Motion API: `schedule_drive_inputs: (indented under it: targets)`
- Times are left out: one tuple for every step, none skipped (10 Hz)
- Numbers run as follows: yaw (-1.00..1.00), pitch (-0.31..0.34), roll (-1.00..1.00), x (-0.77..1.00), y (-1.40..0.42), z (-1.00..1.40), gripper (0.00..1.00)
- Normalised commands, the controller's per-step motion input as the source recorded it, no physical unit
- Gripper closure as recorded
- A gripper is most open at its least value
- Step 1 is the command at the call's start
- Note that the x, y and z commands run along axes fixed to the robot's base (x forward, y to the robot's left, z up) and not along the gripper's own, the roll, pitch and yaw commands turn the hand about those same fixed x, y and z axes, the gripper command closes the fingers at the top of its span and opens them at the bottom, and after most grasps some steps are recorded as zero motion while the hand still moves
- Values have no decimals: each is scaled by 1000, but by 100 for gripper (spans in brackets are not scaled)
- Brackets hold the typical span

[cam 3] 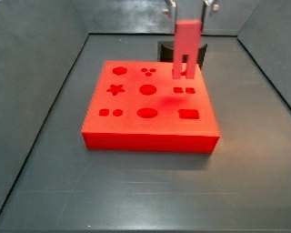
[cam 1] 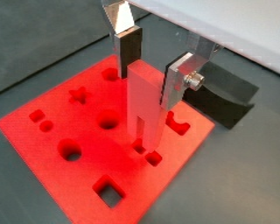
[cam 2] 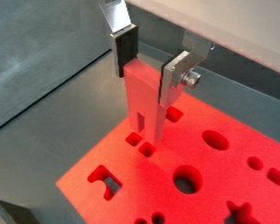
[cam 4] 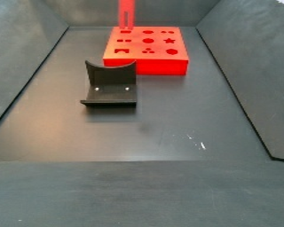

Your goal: Insert the double-square object.

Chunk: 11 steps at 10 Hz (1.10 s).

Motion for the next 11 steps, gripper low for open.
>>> schedule_drive_inputs:
  targets:
    - [0,0,66,0,20,-226,100]
    - [0,0,91,0,0,-137,100]
    - [0,0,143,-29,0,-231,100]
    - [0,36,226,-29,0,-289,100]
    - [0,41,154,14,-9,-209,100]
    - [0,17,76,289,0,-111,100]
    - [3,26,44,429,0,-60,100]
    - [0,14,31,334,0,-57,100]
    - [0,4,44,191,0,-123,100]
    - [0,11,61,-31,0,-103,100]
    - [-11,13,54,-154,0,-20,100]
